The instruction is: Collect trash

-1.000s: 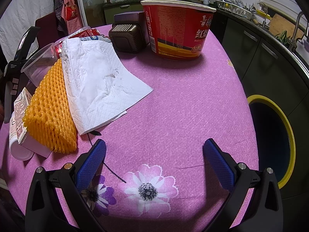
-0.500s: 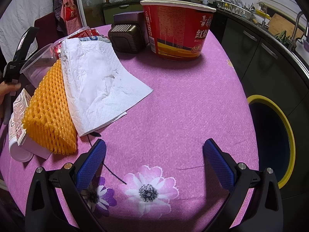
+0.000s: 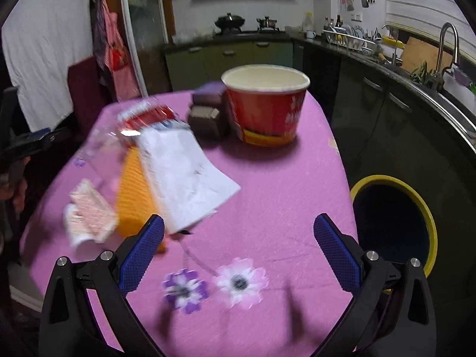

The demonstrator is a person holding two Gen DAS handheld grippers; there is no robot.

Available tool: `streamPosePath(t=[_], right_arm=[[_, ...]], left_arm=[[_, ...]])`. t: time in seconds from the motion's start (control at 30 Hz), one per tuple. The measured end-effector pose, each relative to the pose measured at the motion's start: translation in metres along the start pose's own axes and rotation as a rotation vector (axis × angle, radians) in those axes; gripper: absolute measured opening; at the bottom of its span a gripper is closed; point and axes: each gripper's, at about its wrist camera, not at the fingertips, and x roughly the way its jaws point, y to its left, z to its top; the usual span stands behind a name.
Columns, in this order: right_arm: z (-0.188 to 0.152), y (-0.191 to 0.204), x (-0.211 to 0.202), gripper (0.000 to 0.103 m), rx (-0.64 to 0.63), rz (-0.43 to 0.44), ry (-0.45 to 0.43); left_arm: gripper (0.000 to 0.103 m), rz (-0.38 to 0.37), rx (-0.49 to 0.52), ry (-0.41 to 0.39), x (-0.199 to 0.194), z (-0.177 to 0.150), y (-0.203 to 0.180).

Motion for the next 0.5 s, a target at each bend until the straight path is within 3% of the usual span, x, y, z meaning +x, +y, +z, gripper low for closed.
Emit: streamPosePath(t=[0.13, 0.5], right_arm=[[-0.005, 0.013, -0.037, 0.099, 0.007, -0.009, -0.062], [-0.028, 0.016, -0.109, 0.099, 0.041, -0.06, -0.168]], left_arm=[[0.097, -0.094, -0.035, -0.031, -0.048, -0.011, -0.009], [0.097, -0.052, -0.001, -0.097, -0.094, -0.03, -0.03]])
